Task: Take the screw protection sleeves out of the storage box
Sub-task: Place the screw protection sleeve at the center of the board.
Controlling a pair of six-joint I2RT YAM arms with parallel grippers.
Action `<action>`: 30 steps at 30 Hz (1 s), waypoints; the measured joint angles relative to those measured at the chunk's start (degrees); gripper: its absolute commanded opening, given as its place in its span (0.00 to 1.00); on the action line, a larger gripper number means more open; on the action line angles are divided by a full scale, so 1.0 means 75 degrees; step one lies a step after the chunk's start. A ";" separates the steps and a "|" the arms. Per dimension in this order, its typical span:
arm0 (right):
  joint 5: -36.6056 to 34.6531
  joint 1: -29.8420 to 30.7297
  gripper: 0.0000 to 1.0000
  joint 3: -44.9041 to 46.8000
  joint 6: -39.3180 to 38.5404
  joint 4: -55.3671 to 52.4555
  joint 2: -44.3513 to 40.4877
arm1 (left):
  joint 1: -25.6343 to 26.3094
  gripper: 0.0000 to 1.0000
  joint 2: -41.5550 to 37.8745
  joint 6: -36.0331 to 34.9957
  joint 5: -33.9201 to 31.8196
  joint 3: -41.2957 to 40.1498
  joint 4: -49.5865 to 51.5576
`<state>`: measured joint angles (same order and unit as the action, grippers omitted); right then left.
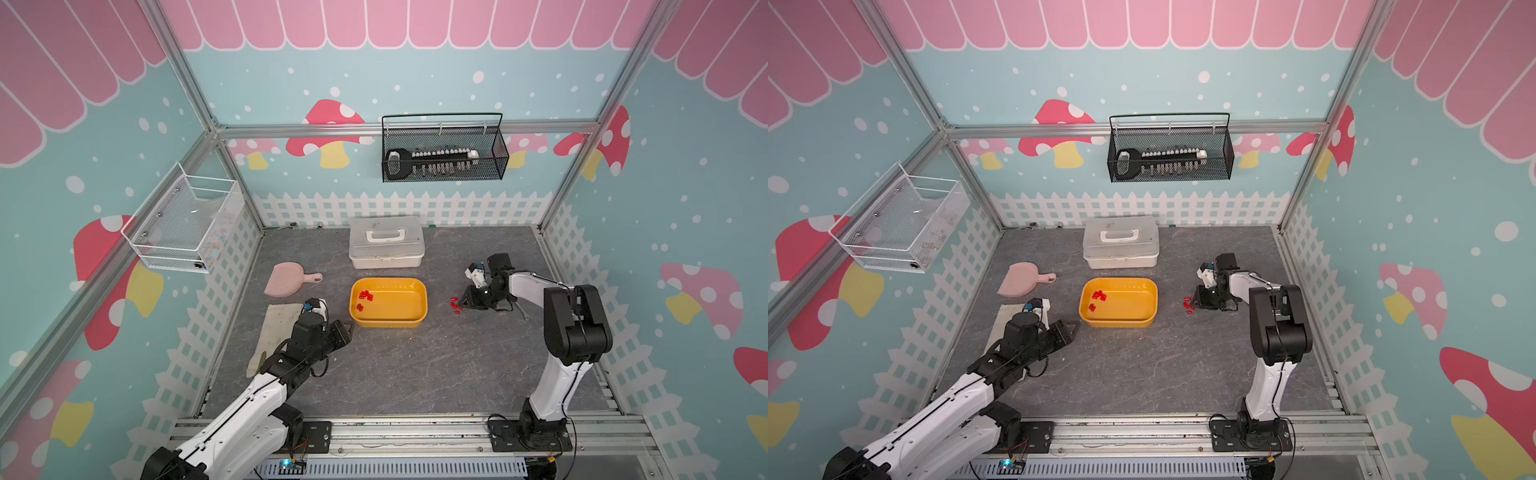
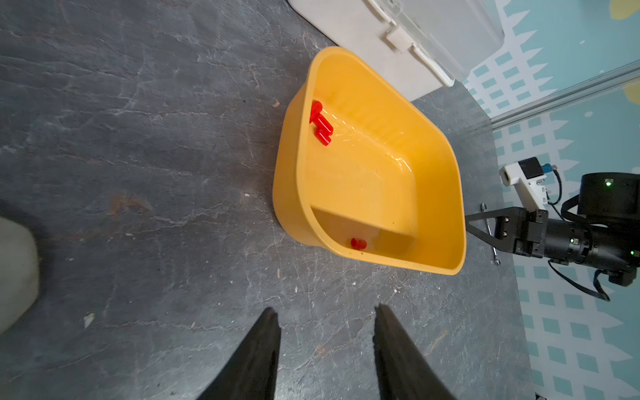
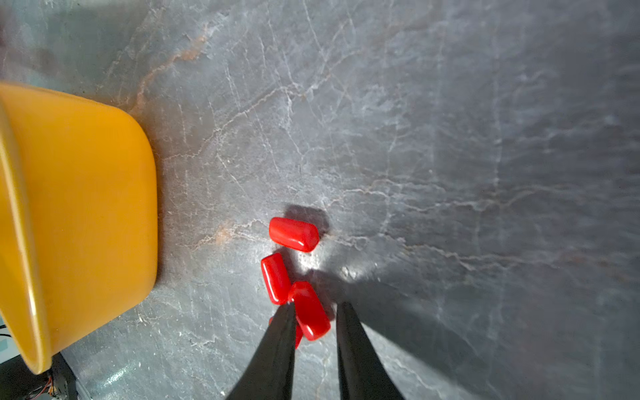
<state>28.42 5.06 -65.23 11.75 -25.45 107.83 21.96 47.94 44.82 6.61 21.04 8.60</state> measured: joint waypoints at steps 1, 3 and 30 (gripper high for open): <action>0.0000 -0.0003 0.28 -0.0017 0.0000 -0.0003 0.0000 | 0.0000 0.46 0.0000 0.0000 0.0000 0.0000 0.0000; 0.0000 0.0000 0.29 -0.0029 0.0000 0.0000 0.0000 | 0.0000 0.46 0.0000 0.0000 0.0000 0.0000 0.0000; -0.0781 0.1454 0.42 -0.0417 -0.1131 -0.1230 -0.2535 | 0.0006 0.46 0.0277 -0.0181 -0.0067 0.0344 0.0125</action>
<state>22.57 15.97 -68.36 3.27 -34.68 88.82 22.00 50.02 43.46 6.11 23.62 9.54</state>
